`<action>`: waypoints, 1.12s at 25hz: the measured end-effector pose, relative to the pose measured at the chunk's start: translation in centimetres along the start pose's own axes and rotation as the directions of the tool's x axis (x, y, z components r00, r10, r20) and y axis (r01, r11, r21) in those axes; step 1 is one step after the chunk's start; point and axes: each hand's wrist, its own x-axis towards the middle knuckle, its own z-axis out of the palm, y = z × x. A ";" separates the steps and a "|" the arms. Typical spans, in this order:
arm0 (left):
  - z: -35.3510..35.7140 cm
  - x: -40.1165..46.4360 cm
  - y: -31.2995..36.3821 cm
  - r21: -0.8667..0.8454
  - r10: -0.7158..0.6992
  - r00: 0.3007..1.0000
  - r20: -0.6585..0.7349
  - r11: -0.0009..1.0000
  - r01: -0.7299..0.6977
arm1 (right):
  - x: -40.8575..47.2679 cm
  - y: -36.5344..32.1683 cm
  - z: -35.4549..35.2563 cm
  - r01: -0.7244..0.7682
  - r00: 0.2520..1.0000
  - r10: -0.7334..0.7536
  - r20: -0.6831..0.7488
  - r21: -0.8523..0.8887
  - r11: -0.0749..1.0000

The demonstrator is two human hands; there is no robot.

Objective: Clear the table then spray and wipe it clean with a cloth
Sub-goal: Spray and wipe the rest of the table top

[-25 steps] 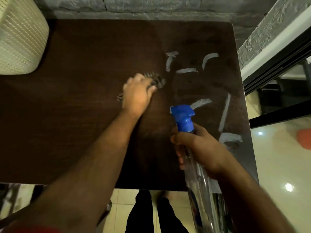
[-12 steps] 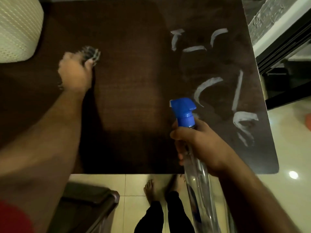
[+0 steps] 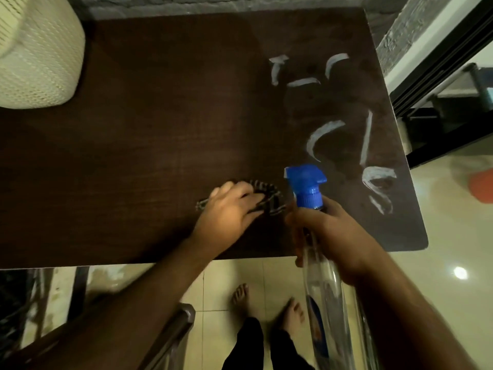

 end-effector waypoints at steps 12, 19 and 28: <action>-0.2 7.7 -5.4 0.010 -0.420 0.867 -0.269 0.899 0.439 | -2.9 4.9 -1.1 -0.147 0.985 0.159 0.061 -0.171 0.974; 1.9 0.4 4.9 -0.021 -0.080 0.997 -0.008 0.997 0.080 | -4.5 5.3 -2.1 -0.071 0.996 0.076 0.048 -0.095 0.993; 0.5 6.7 0.2 0.037 -0.485 0.850 -0.206 0.864 0.502 | -4.7 5.8 -3.9 -0.042 0.998 0.045 0.043 -0.073 0.996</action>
